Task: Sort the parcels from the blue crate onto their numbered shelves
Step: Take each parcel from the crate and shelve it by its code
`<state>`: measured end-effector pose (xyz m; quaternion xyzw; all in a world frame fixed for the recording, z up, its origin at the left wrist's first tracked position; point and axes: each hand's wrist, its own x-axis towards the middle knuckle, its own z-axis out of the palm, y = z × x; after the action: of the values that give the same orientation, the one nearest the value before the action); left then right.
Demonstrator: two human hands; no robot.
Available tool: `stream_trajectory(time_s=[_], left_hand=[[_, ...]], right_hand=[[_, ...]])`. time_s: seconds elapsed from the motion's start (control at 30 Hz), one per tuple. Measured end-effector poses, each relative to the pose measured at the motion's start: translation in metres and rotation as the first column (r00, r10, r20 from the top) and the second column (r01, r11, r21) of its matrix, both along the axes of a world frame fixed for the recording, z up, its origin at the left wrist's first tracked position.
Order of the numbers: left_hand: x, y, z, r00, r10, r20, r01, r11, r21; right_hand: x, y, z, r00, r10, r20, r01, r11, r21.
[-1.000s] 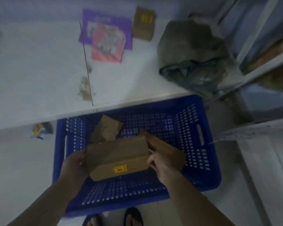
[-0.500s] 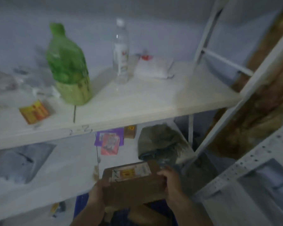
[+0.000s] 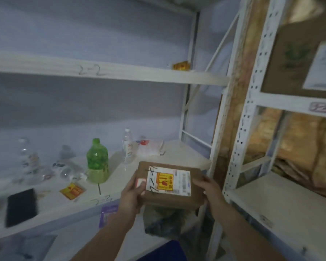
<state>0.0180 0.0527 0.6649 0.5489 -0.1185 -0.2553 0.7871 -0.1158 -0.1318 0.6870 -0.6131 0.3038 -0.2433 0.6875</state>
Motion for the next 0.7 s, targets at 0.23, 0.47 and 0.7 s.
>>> stream_trajectory(time_s=[0.23, 0.47, 0.7], left_hand=[[-0.071, 0.021, 0.15, 0.975, -0.053, 0.214, 0.092, 0.98, -0.176], [-0.201, -0.018, 0.223, 0.969, -0.248, -0.004, 0.214, 0.845, -0.489], [-0.286, -0.035, 0.259, 0.826, -0.526, 0.203, 0.562, 0.732, -0.386]], right_hand=[[-0.099, 0.068, 0.121, 0.997, -0.074, 0.03, 0.074, 0.997, -0.008], [-0.165, 0.115, 0.217, 0.965, -0.093, 0.244, 0.133, 0.979, -0.153], [-0.271, 0.111, 0.283, 0.901, -0.271, 0.338, 0.382, 0.867, -0.322]])
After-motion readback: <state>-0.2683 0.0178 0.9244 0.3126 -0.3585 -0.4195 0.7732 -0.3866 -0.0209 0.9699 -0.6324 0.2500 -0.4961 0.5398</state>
